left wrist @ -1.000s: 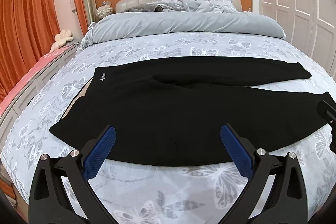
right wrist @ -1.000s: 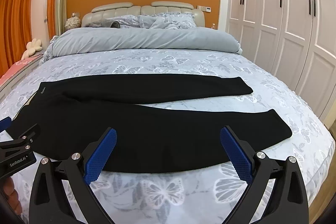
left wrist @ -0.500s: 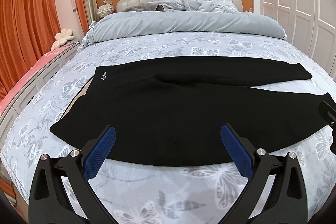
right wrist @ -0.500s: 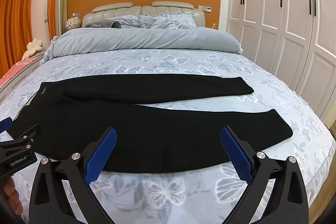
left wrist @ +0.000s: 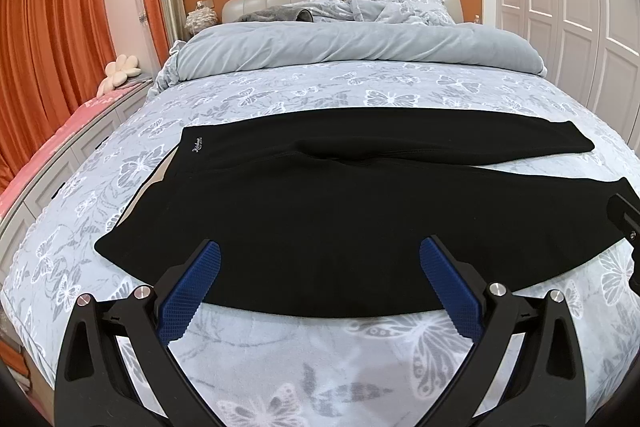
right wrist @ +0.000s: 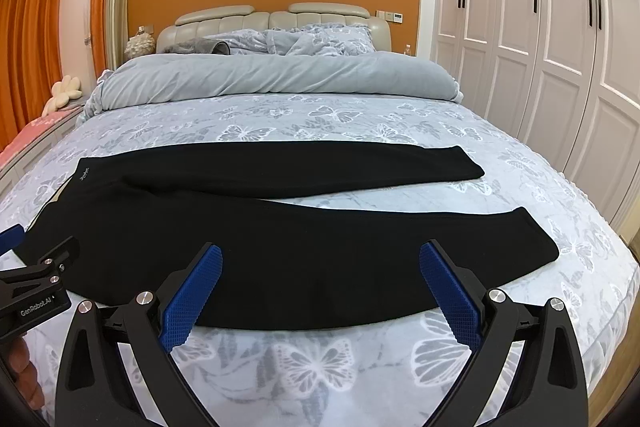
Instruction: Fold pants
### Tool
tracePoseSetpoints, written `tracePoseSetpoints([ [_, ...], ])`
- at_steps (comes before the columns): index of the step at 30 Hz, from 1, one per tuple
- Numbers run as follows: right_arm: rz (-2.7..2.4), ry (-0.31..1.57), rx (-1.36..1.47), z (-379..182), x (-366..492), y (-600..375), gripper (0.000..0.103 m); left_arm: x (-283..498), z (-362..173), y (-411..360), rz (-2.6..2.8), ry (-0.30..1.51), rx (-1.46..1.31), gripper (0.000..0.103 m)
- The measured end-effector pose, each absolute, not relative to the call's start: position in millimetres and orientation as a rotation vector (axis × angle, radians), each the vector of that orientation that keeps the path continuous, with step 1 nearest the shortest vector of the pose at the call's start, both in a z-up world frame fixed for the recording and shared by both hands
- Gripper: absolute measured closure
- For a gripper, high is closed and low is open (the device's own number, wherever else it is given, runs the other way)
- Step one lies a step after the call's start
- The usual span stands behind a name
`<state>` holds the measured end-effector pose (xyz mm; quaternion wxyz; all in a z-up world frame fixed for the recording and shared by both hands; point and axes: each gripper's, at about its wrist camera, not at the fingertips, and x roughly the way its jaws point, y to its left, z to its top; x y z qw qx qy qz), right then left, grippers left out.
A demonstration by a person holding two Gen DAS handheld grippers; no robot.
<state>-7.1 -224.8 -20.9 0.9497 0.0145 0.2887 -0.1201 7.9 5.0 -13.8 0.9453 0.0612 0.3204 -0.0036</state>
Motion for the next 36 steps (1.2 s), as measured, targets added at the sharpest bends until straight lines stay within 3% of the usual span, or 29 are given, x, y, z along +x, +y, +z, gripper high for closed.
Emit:
tracePoseSetpoints([
  [36,-0.241,0.591,0.035,-22.0,-3.3,-215.7,0.005,8.3,-14.9,8.6,-0.008,0.656,0.123,0.005],
])
